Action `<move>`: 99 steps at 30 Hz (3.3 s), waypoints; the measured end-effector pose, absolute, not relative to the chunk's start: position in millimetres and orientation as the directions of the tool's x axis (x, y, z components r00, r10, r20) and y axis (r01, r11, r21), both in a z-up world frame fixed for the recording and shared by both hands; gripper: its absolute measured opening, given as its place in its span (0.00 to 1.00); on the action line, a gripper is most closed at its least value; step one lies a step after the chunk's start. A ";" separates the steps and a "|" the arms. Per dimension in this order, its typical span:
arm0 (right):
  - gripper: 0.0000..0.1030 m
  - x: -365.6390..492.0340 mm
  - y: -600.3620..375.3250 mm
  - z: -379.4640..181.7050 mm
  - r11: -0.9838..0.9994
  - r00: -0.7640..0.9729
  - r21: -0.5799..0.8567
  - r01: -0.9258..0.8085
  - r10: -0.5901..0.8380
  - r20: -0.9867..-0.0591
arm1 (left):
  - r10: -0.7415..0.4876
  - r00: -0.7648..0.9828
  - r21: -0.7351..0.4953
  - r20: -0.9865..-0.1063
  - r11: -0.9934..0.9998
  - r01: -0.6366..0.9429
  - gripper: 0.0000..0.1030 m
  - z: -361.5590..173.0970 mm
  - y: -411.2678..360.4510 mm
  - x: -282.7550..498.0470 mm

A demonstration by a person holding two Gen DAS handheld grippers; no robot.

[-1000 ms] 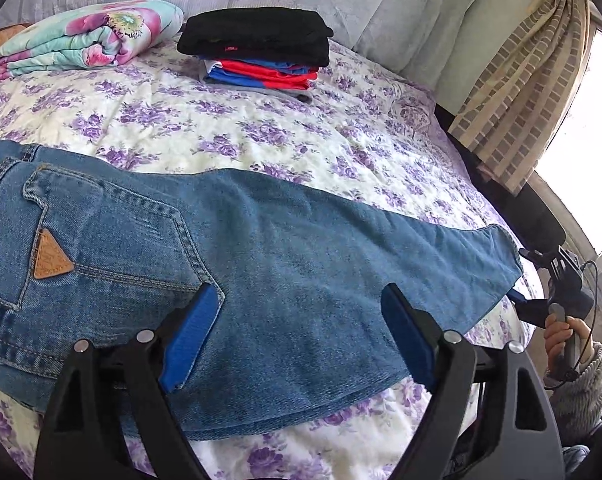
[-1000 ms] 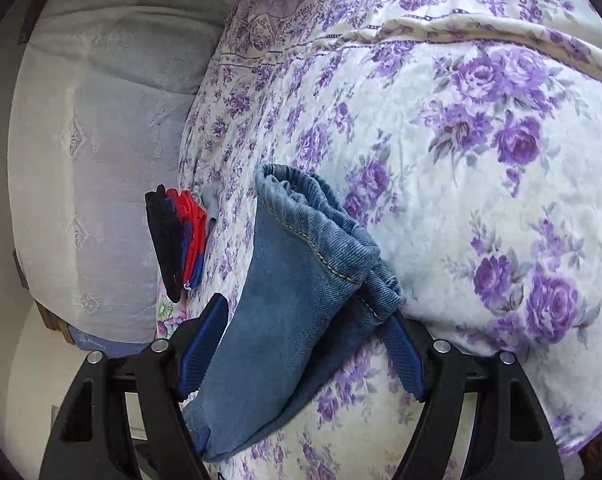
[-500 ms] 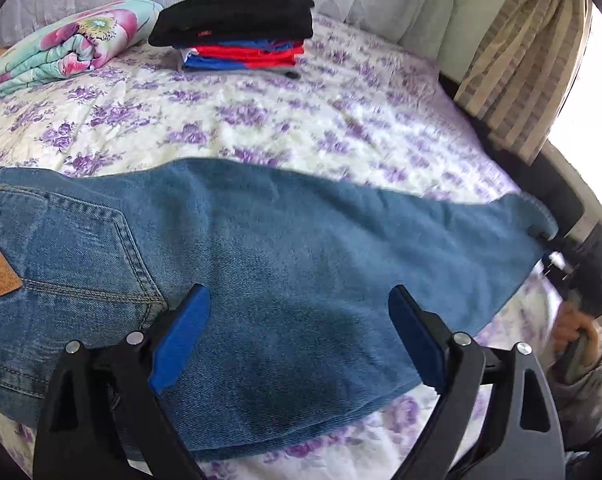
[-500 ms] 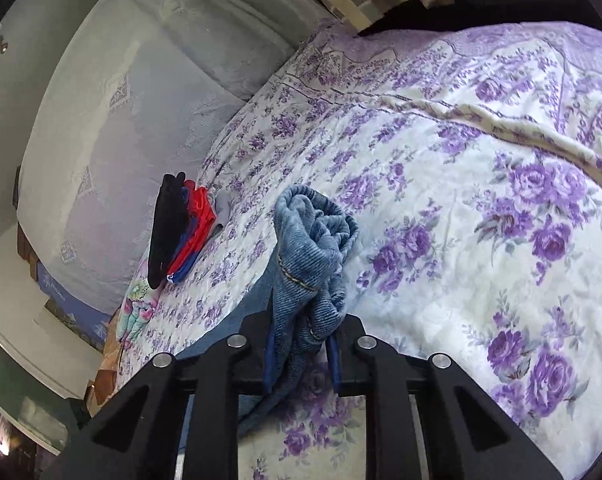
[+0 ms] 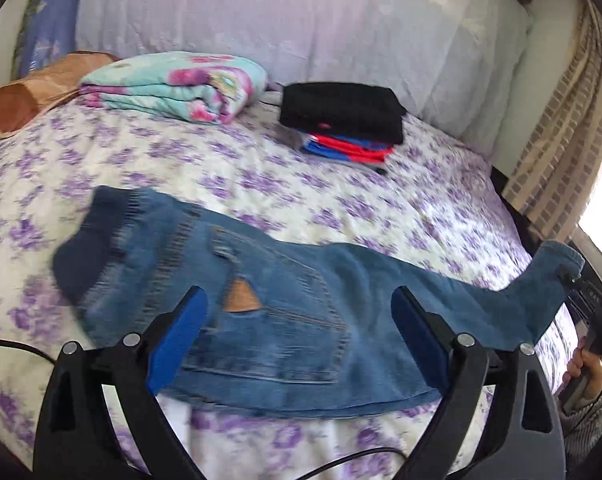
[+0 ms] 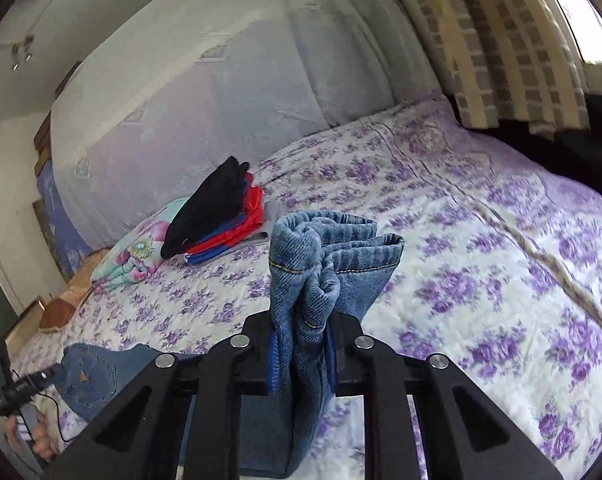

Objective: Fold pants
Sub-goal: 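Fold the long jeans leg hem up toward the waistband with the right gripper, then release the long jeans with the right gripper and grasp the small jeans waistband with the left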

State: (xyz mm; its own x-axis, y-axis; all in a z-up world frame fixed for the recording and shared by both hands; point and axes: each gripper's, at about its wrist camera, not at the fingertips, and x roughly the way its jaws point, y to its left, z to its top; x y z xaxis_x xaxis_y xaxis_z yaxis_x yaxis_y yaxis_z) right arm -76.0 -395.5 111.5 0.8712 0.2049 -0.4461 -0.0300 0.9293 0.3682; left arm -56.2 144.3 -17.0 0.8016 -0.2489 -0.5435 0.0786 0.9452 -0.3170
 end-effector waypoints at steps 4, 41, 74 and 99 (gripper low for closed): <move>0.17 -68.4 -333.5 141.0 0.964 0.883 0.216 -0.158 0.235 -0.406 | -0.155 0.840 -0.368 -0.519 0.928 -0.056 0.89 -12.9 207.6 -69.7; 0.58 -39.7 -134.1 103.7 0.841 0.610 -0.014 -0.540 0.380 -0.696 | -0.071 0.857 -0.436 -0.510 0.880 -0.187 0.89 -21.7 292.1 -96.2; 0.76 -86.6 -229.0 88.3 0.908 0.587 0.106 -0.405 0.347 -0.732 | -0.195 0.780 -0.422 -0.594 0.902 -0.096 0.91 -50.0 246.9 -67.1; 0.85 -29.9 -211.2 87.4 0.886 0.559 0.158 -0.435 0.404 -0.724 | -0.213 0.740 -0.403 -0.638 0.911 -0.086 0.92 -57.7 231.0 -60.8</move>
State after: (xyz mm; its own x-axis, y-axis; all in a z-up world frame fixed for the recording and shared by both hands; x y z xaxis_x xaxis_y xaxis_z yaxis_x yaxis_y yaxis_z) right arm -29.9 -211.2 87.4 0.5592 0.4038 -0.7240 -0.4351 0.8864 0.1582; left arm -60.8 231.0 -57.7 0.7396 -0.2131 -0.6384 -0.0856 0.9111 -0.4033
